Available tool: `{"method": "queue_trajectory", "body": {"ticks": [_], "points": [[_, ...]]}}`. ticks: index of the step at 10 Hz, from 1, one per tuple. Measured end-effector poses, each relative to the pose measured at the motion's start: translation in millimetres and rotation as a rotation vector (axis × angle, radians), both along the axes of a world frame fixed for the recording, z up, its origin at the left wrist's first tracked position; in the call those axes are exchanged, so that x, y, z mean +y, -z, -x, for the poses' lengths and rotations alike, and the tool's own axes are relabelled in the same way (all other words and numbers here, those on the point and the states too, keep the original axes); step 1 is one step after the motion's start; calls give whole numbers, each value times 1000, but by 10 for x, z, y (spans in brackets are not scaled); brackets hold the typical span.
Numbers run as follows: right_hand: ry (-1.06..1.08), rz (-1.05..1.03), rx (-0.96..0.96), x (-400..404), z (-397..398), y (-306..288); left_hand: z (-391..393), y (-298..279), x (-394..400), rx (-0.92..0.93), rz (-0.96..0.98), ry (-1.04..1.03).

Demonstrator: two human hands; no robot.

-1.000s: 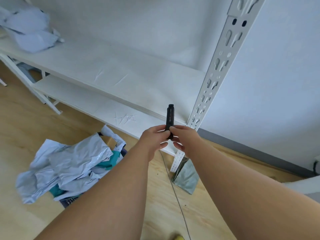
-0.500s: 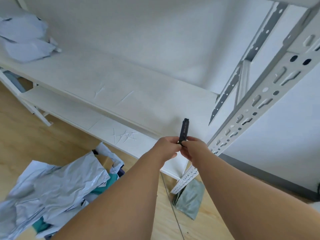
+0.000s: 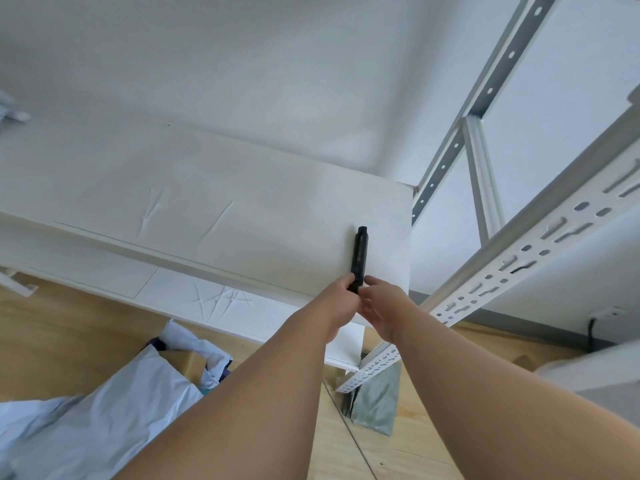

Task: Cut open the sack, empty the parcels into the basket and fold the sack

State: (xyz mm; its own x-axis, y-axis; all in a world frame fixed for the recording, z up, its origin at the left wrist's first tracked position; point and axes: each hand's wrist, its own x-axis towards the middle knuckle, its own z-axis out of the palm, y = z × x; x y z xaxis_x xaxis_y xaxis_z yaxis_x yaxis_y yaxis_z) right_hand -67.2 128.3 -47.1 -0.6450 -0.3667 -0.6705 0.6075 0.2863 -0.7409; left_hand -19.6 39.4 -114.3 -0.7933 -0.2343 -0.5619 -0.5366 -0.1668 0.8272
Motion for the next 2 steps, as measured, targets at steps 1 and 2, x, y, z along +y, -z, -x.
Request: {"method": "queue_trajectory", "body": {"ticks": [1,2], "points": [[-25,-26,2,-20,-19,-31,-132,-324,22,-17,-3,1],[-68,-108,68,17,-19,38,-207,-492,55,48,3,-147]]}}
